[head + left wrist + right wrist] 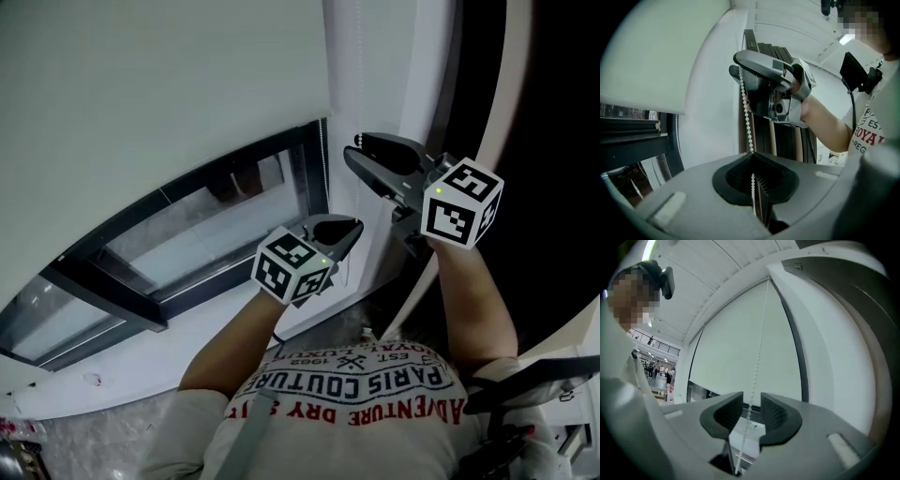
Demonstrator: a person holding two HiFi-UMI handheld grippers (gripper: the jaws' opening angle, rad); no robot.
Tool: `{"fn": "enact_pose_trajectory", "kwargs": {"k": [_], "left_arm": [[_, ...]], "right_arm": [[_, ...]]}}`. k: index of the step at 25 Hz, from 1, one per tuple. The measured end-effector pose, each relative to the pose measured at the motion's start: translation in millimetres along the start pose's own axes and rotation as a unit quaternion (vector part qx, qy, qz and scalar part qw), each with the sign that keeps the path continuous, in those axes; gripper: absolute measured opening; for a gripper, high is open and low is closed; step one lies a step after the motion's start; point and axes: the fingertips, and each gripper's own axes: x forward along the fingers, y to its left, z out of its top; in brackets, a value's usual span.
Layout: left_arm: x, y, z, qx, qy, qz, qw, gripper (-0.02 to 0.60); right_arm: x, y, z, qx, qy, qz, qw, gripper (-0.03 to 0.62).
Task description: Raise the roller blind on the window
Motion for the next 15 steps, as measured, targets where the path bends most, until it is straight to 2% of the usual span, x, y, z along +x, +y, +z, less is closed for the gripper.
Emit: {"fn": "enact_pose_trajectory", "kwargs": {"k": [3,10,15], "left_arm": [[2,2,1,0.000,-0.001,0.002,1.0000,0.006],[5,6,-2,0.002,-0.007,0.009,0.9999,0.006],[8,12,-1,-0.002,-0.014,0.012,0.9998,0.006]], "right_arm": [[0,-4,11,-0.004,-0.010,-0.010,1.000,0.034],[0,-8,8,0.009,-0.006,-0.012,1.000,0.010],[-2,-11,9,-0.008,-0.015,-0.026,1.000,0.008]]}}
